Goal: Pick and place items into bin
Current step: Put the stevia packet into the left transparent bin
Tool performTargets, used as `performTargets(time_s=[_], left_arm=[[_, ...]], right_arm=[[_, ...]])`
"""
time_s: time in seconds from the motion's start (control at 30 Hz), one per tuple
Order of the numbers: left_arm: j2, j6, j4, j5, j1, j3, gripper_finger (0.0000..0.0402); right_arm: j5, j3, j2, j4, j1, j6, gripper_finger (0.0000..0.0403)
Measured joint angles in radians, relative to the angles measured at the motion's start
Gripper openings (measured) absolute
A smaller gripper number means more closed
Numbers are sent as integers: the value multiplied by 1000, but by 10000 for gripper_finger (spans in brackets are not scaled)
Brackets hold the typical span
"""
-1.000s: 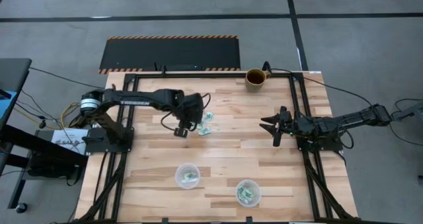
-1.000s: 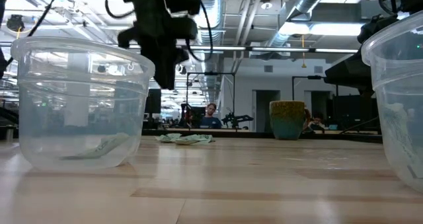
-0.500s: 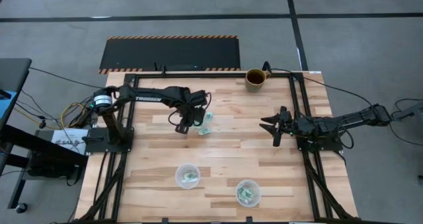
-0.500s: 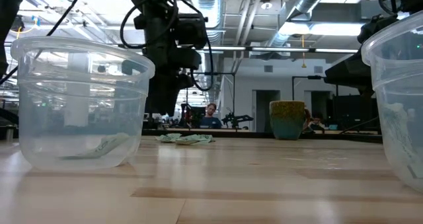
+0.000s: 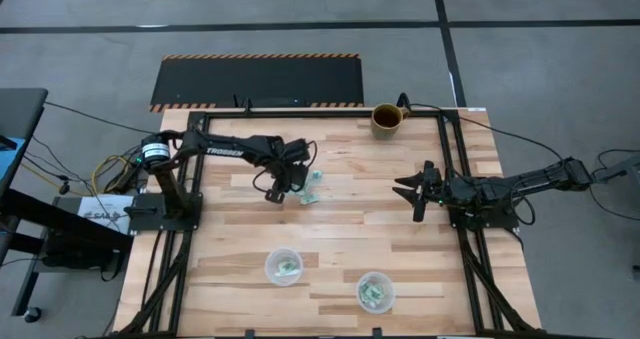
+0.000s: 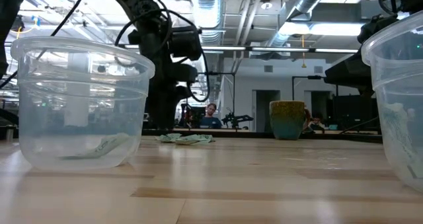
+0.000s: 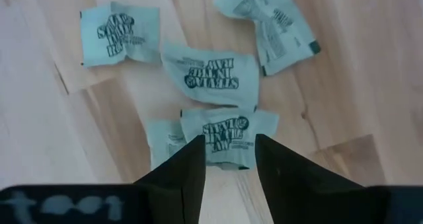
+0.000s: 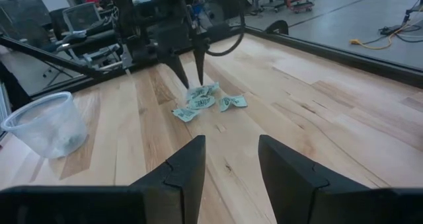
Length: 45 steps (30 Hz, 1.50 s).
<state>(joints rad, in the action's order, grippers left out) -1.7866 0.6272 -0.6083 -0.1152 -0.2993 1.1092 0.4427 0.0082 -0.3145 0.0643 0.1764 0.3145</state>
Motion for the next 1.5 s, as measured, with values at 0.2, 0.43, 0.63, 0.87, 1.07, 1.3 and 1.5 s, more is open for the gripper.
performTargets(time_s=[0.2, 0.43, 0.63, 0.87, 1.07, 1.3, 1.5], left_arm=[[0, -1, 73, 23, 0, -52, 121], [7, 2, 160, 18, 0, -124, 120], [8, -30, 171, 19, 1, -127, 113], [3, -39, 170, 28, 5, -105, 58], [4, -58, 165, 71, 26, -102, 5], [62, -109, 133, 142, 76, -102, 3], [184, -210, 112, 226, 124, -102, 2]], right_arm=[[0, 0, 0, 0, 0, 0, 133], [0, 0, 0, 0, 0, 0, 134], [0, 0, 0, 0, 0, 0, 133], [0, 0, 0, 0, 0, 0, 133], [0, 0, 0, 0, 0, 0, 134], [0, 0, 0, 0, 0, 0, 133], [0, 0, 0, 0, 0, 0, 134]])
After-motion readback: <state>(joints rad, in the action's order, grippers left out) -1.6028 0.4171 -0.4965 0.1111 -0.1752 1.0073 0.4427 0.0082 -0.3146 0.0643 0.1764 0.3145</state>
